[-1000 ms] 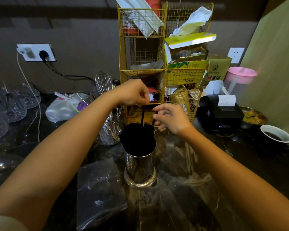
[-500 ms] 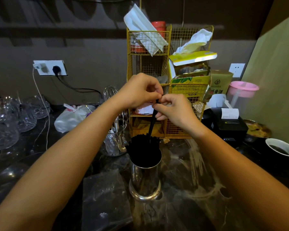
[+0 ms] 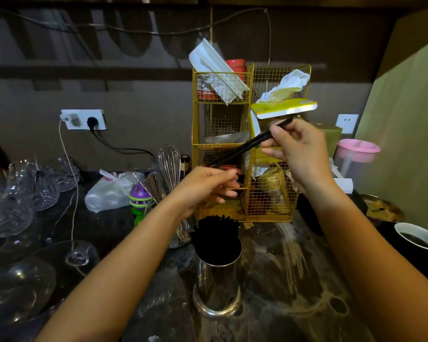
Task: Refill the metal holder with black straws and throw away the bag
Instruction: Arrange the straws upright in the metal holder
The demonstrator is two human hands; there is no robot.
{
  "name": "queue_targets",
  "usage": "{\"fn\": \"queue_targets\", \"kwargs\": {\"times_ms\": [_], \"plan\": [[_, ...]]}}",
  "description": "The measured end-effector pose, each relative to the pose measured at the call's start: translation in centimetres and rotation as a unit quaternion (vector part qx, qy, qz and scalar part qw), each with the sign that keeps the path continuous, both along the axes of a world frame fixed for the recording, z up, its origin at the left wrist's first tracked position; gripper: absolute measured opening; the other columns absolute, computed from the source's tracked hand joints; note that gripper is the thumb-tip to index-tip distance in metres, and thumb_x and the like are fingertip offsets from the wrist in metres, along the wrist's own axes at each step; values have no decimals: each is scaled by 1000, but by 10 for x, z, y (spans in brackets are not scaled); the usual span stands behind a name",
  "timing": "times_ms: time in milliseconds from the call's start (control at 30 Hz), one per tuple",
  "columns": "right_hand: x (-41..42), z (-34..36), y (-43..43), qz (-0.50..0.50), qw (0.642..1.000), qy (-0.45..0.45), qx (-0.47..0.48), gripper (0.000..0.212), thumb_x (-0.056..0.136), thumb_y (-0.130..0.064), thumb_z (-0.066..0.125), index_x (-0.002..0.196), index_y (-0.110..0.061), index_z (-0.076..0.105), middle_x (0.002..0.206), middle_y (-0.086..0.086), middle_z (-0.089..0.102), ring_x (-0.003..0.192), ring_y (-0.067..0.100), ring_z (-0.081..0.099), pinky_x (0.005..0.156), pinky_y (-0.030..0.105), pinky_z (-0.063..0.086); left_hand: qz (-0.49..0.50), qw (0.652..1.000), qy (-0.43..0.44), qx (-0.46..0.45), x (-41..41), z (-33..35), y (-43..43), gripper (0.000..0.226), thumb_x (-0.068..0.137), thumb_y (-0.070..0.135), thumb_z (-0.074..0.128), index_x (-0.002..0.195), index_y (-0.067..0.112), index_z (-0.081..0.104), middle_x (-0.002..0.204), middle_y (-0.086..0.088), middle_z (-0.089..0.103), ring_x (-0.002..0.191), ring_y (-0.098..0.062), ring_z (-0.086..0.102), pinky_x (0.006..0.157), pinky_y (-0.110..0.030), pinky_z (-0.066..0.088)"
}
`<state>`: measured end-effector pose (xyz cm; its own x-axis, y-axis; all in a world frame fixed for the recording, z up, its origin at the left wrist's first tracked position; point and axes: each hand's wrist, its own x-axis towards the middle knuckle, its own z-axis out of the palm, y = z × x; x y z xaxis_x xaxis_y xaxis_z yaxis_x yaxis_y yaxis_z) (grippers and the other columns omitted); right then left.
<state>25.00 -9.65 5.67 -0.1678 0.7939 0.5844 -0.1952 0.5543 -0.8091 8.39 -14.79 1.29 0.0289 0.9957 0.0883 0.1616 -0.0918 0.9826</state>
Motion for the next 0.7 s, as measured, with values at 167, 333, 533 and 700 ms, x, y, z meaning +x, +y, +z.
{"fn": "queue_targets", "kwargs": {"times_ms": [167, 333, 533, 700], "plan": [[-3, -30, -6, 42, 990, 87, -105, 13, 88, -9, 51, 80, -15, 59, 79, 5, 62, 64, 4, 67, 57, 12, 52, 27, 962, -273, 17, -6, -15, 11, 36, 67, 38, 57, 92, 14, 65, 86, 0, 75, 88, -11, 68, 65, -22, 57], [-7, -67, -14, 103, 964, 102, -223, 9, 84, -3, 51, 88, -5, 58, 80, 9, 62, 60, 6, 67, 54, 13, 53, 37, 930, -349, 109, -19, -8, 15, 18, 86, 15, 46, 92, 12, 63, 82, 1, 76, 83, -11, 69, 66, -23, 57], [-24, -102, -25, 153, 944, 36, -289, 12, 77, 4, 59, 76, -7, 57, 65, 6, 62, 49, 9, 63, 46, 17, 52, 49, 950, -278, 134, -26, 2, 13, 18, 86, 11, 47, 86, 13, 65, 76, 0, 76, 77, -13, 70, 60, -21, 56], [-31, -108, -24, 167, 946, -67, -270, 11, 76, 3, 61, 79, -7, 59, 69, 9, 62, 50, 7, 65, 49, 17, 54, 34, 980, -140, 138, -27, 10, 9, 16, 86, 14, 49, 87, 19, 65, 71, 3, 75, 73, -11, 70, 63, -25, 58]]}}
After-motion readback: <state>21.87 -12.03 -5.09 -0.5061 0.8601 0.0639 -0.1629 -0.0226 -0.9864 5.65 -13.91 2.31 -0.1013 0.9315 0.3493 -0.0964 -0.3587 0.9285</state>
